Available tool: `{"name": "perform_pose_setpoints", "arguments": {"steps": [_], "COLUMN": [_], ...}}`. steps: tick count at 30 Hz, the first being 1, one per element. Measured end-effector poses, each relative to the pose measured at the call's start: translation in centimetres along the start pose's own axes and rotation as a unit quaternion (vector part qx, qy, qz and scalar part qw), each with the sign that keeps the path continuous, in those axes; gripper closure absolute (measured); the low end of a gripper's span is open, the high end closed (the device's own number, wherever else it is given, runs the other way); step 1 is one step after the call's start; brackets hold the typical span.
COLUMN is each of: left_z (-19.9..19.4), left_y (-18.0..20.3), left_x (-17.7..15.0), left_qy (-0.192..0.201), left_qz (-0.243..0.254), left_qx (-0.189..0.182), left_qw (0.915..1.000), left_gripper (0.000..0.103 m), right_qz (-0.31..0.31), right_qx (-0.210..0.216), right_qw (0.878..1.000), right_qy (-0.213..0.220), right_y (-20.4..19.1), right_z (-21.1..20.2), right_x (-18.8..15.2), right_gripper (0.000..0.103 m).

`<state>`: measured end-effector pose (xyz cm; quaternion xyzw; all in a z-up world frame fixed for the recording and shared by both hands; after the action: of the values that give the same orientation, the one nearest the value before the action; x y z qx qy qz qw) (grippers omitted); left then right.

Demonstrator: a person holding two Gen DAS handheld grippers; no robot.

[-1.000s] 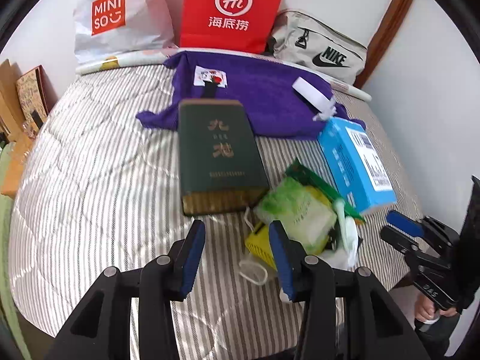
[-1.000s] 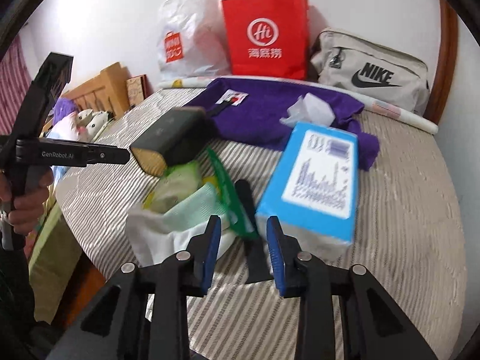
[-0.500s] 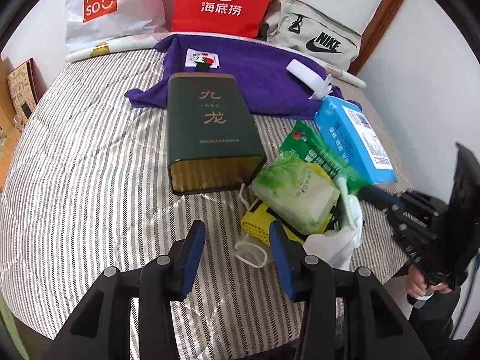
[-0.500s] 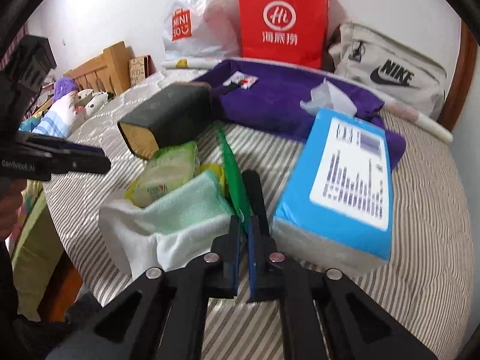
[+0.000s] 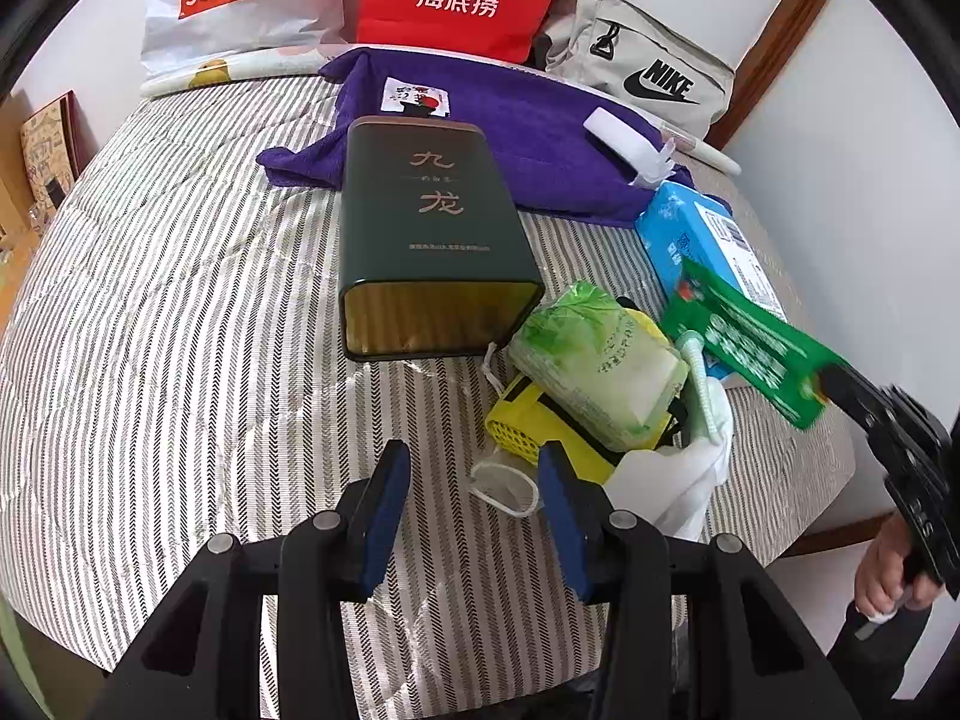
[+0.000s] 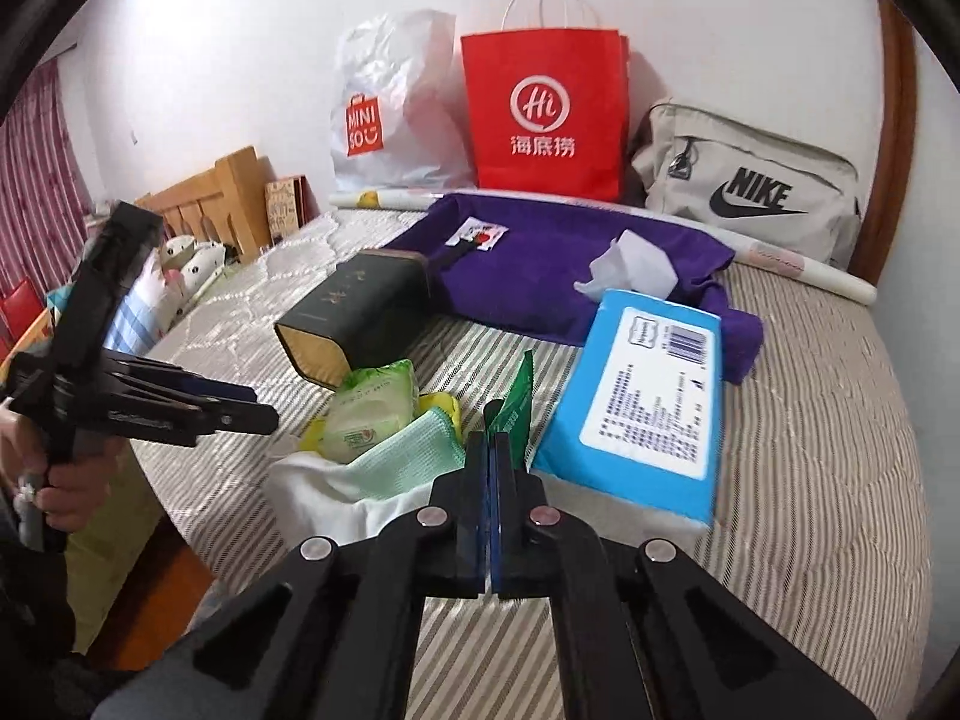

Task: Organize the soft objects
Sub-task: 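Grasp the green snack packet with the right gripper and lift it, then grasp the pale green glove with the left gripper while the right gripper holds the packet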

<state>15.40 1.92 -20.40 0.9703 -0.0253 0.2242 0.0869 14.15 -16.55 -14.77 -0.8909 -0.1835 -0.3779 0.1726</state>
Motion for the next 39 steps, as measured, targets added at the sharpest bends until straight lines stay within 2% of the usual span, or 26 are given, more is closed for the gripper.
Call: {"name": "perform_pose_setpoints", "arguments": {"steps": [7,10,13,17,20,24,27,29,31,34,37,38,39], "left_z": [-0.1,-0.2,0.0,0.5,0.8,1.2,1.5,1.7,1.7,1.7,1.7,1.7,1.6], "left_y": [0.8,1.6,2.1,2.4,2.3,1.9,1.6,1.6,1.6,1.7,1.6,1.6,1.6], "left_x": [-0.1,-0.2,-0.2,-0.4,-0.5,-0.6,-0.8,-0.8,-0.8,-0.7,-0.7,-0.7,-0.7], "left_qy": [0.0,0.003,0.002,-0.005,-0.009,-0.014,-0.019,-0.021,-0.022,-0.021,-0.022,-0.021,-0.018], "left_qz": [0.0,0.007,0.015,0.017,0.018,0.014,0.012,0.011,0.011,0.013,0.013,0.012,0.012], "left_qx": [-0.009,-0.019,-0.016,-0.014,-0.009,-0.009,-0.007,-0.008,-0.009,-0.009,-0.011,-0.012,-0.015], "left_qw": [1.0,0.9998,0.9998,0.9997,0.9997,0.9998,0.9997,0.9997,0.9997,0.9997,0.9996,0.9996,0.9997], "left_gripper": [0.061,0.058,0.056,0.056,0.056,0.056,0.056,0.056,0.056,0.056,0.055,0.055,0.055], "right_qz": [0.004,0.005,0.024,0.034,0.043,0.02,0.0,-0.013,-0.034,-0.058,-0.042,-0.03,-0.021], "right_qx": [-0.007,-0.017,-0.01,-0.005,-0.018,-0.058,-0.07,-0.074,-0.071,-0.085,-0.081,-0.074,-0.067], "right_qw": [1.0,0.999,0.997,0.997,0.996,0.995,0.996,0.996,0.996,0.994,0.994,0.995,0.995], "right_qy": [-0.004,-0.036,-0.068,-0.075,-0.08,-0.077,-0.057,-0.04,-0.029,-0.037,-0.057,-0.065,-0.069], "right_y": [0.4,1.6,2.5,3.2,4.0,4.6,4.0,3.4,2.5,2.1,2.7,3.0,3.1], "right_z": [-3.2,-2.6,-1.5,-0.3,0.1,-0.1,-0.9,-1.4,-1.2,0.3,2.3,3.0,3.5], "right_x": [-3.1,-6.1,-8.5,-9.7,-9.9,-9.2,-8.1,-7.1,-6.4,-5.9,-6.2,-6.3,-6.4], "right_gripper": [0.102,0.102,0.1,0.098,0.09,0.067,0.066,0.059,0.045,0.045,0.047,0.049,0.059]}}
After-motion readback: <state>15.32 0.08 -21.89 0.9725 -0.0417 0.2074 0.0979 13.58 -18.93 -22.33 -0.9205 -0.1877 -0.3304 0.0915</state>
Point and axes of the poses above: each gripper's, at about its wrist camera, not at the fingertips, and z roughly the way its jaws point, y to its right, x to its top, the point moved 9 cm from there along z, roughly the way its jaws point, and after that the axes turned 6 degrees about x, right-handed, at the moved point
